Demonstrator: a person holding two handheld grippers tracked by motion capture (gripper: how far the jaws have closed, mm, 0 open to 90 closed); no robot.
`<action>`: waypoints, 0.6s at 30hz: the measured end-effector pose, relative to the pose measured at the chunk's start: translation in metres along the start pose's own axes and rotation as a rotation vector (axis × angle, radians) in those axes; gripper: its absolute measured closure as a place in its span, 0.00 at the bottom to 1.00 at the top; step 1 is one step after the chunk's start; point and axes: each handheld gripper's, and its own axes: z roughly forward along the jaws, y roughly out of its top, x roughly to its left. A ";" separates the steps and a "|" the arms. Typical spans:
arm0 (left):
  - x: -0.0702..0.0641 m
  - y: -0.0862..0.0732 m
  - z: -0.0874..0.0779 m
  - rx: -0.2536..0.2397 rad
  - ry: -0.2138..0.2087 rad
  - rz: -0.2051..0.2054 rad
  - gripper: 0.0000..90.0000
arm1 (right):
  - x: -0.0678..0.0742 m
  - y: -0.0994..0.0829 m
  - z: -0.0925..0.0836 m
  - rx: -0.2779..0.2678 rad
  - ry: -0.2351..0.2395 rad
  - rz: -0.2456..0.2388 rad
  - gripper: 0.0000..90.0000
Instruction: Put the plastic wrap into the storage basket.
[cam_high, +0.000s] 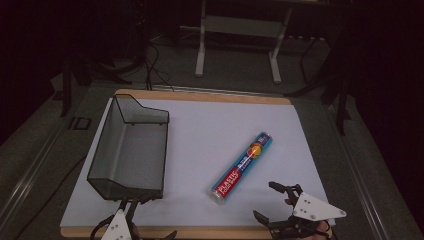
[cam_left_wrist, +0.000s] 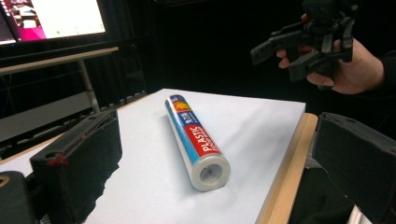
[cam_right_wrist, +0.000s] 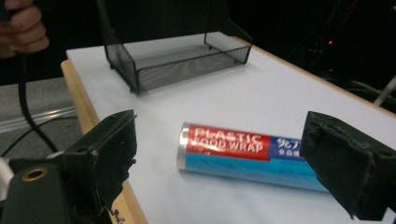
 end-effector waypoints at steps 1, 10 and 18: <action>0.000 0.000 0.000 0.000 0.001 0.000 0.03 | 0.000 0.002 0.000 -0.004 -0.002 0.000 0.12; -0.001 0.000 0.002 0.006 -0.006 -0.005 0.03 | -0.010 0.022 0.009 -0.013 -0.035 0.050 0.10; -0.001 0.000 0.003 0.008 -0.020 -0.006 0.03 | -0.014 0.034 0.031 0.015 -0.076 0.066 0.10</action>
